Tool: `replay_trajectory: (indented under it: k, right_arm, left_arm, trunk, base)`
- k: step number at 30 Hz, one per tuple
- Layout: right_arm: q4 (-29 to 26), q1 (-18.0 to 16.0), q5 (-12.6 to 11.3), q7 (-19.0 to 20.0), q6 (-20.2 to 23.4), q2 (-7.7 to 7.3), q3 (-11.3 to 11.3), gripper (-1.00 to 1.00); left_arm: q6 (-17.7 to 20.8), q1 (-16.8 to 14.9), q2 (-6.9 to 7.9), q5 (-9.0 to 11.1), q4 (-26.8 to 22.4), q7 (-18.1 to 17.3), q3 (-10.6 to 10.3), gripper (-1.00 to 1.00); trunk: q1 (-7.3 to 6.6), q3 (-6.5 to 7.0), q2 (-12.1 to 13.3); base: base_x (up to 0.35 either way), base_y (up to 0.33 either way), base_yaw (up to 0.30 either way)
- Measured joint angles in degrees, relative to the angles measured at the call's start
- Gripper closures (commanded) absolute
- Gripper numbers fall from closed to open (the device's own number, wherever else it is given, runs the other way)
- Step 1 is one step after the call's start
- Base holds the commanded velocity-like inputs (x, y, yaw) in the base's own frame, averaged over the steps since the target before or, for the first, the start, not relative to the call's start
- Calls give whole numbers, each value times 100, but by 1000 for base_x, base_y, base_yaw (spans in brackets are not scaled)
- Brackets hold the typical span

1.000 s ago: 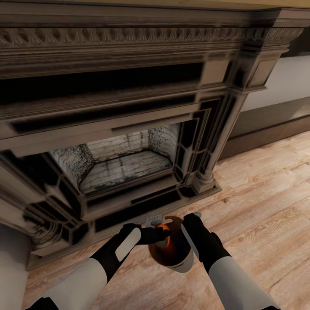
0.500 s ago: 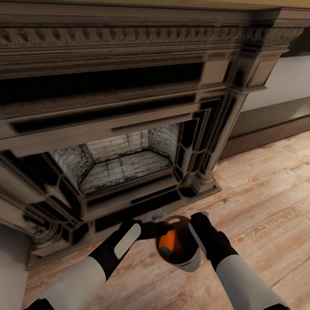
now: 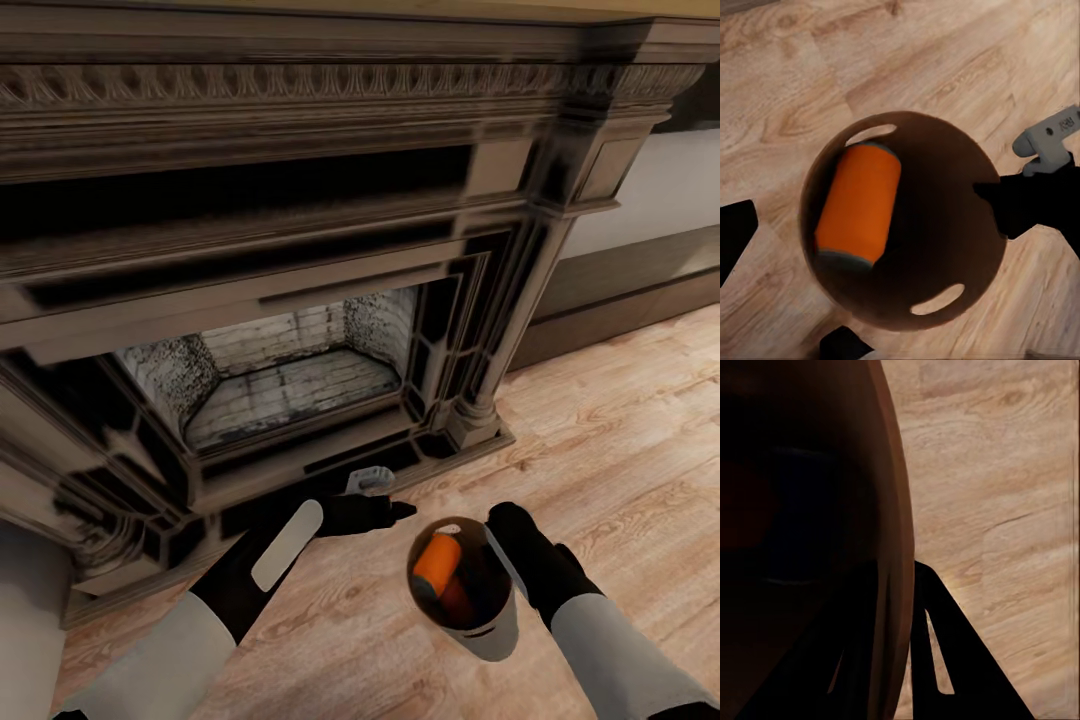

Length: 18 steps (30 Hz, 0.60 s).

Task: Put the three can of soda from the living room inside the tash can in the kitchen.

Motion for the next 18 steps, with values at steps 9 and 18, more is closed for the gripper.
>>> replay_trajectory:
  k: [9,18]
  right_arm:
    - [22,-1,-13,526,0,-621,-471,100]
    - [21,-2,-130,1332,-210,-972,-517,100]
  left_arm:
    - [30,3,229,-8,18,45,7,-100]
    - [-18,2,242,-15,430,173,-7,-100]
  trunk:
    - [0,0,0]
    - [0,0,0]
  base:
    - [0,0,0]
    - [0,0,0]
